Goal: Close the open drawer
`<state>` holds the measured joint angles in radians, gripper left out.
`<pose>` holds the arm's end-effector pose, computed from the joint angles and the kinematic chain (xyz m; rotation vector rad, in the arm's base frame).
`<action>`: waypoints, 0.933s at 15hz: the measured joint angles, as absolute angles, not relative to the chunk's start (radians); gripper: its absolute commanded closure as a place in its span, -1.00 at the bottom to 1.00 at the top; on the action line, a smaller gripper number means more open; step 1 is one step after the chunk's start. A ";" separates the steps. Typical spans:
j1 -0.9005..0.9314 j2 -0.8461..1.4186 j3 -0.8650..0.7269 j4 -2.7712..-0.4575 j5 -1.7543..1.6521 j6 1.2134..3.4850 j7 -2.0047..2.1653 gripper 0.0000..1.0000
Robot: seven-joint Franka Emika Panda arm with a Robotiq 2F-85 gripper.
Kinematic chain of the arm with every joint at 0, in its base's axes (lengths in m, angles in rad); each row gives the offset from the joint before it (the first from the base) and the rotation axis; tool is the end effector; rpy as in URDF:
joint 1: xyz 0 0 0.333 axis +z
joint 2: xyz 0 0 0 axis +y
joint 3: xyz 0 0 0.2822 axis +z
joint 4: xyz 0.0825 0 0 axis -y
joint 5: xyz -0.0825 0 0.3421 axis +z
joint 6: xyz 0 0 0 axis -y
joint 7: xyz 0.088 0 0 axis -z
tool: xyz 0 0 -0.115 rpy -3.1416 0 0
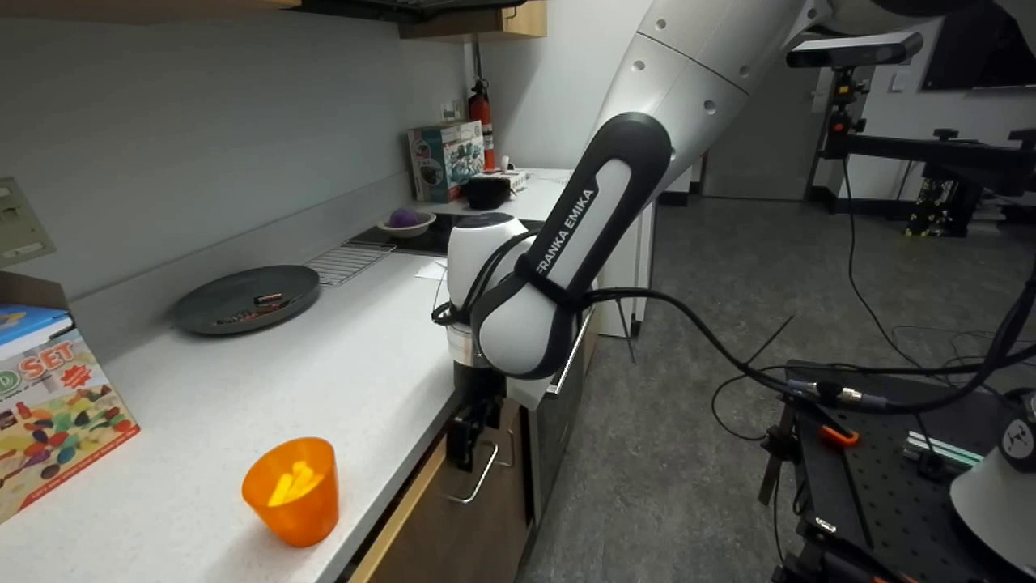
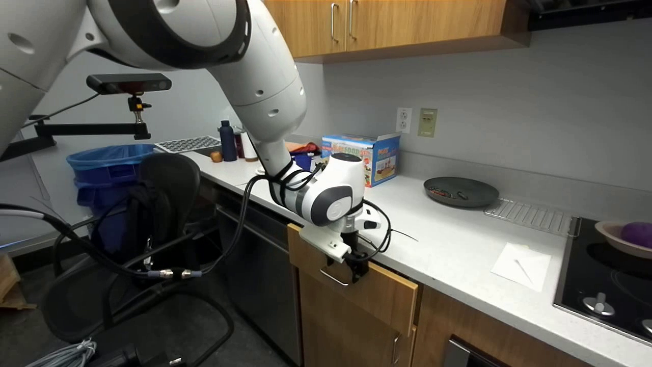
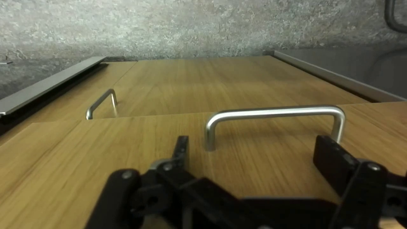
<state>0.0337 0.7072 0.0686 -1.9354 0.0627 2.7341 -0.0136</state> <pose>0.5778 0.0567 0.1273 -3.0627 -0.0628 -0.1360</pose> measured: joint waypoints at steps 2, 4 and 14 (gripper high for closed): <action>0.036 0.721 0.069 -1.935 0.061 2.801 -0.014 -1.00; 0.043 0.724 0.070 -1.955 0.060 2.894 -0.014 -1.00; 0.160 0.627 0.080 -2.208 0.062 3.357 -0.003 -1.00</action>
